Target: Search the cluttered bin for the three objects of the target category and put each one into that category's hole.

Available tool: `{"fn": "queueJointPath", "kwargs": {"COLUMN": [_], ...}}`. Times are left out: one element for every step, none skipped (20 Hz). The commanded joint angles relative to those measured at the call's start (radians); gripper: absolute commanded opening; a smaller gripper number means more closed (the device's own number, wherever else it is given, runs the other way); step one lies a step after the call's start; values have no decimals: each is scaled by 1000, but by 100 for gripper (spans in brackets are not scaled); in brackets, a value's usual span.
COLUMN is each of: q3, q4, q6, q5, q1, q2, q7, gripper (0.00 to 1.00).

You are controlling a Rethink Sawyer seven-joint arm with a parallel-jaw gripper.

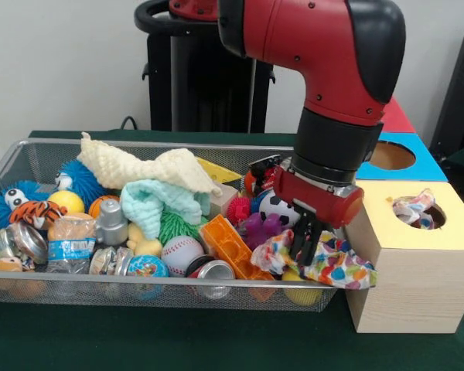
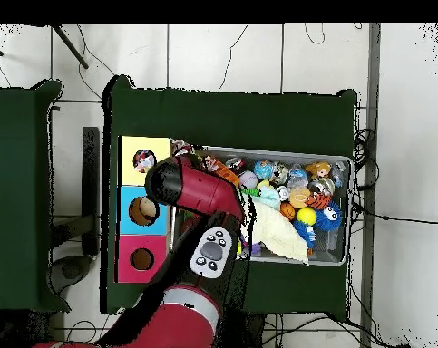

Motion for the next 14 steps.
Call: {"fn": "queueJointPath", "kwargs": {"q3": [-7,-3,-6,-9,-11,-13,-15,-17,-20,-19,-21,-25,-31,-71], "q4": [54,54,52,50,48,46,43,41,38,38,36,36,32,26], "q6": [-1,1,0,-1,3,5,8,10,14,16,19,17,11,20], "q5": [38,37,38,39,40,39,38,38,38,37,37,34,31,18], "q1": [24,20,21,23,24,24,24,24,25,24,23,22,23,34], "q2": [32,29,31,32,33,34,35,36,36,35,34,29,27,0], "q7": [239,233,232,231,229,227,225,223,222,220,218,213,209,200], "gripper": [0,0,0,0,0,0,0,0,0,0,0,0,0,0]}}
